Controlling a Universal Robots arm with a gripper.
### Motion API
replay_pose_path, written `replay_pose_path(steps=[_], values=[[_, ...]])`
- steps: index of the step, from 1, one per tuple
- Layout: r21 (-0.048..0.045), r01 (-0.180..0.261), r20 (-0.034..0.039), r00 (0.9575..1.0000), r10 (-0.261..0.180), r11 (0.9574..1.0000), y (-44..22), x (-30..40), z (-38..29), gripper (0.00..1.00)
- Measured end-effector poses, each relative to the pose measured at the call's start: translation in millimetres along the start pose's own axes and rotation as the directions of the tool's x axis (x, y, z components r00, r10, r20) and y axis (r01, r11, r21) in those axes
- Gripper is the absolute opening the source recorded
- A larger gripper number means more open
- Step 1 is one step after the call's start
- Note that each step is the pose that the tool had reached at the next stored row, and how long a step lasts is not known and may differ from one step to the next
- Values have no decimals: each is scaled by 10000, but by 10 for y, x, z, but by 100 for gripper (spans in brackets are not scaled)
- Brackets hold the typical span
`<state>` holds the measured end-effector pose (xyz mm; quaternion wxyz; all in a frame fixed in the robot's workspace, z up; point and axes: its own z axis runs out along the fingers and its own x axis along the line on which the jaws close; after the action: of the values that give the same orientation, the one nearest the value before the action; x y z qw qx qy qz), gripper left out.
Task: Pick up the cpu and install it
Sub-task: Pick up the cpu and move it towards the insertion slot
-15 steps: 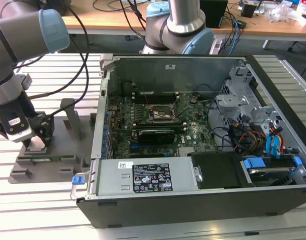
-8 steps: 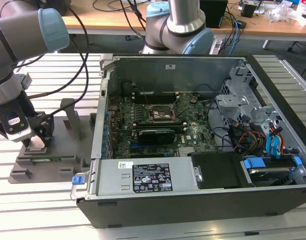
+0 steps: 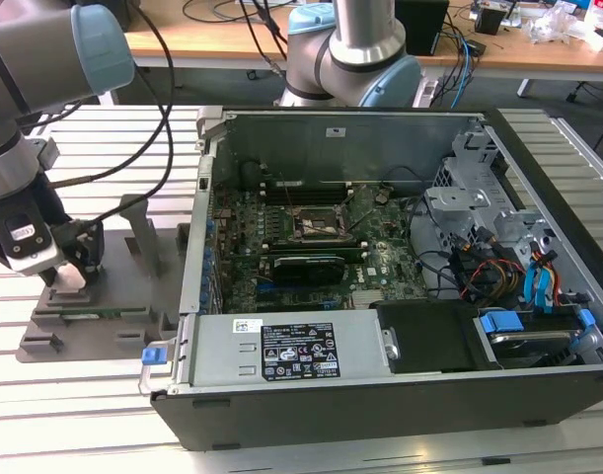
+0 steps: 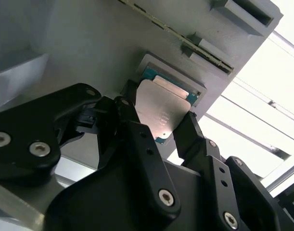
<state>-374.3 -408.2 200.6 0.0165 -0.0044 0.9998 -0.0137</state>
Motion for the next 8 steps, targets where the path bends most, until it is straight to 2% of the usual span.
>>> replay_pose_path(steps=[8], values=[[0,0,1,10000,0,10000,-3,-4,-117,55]])
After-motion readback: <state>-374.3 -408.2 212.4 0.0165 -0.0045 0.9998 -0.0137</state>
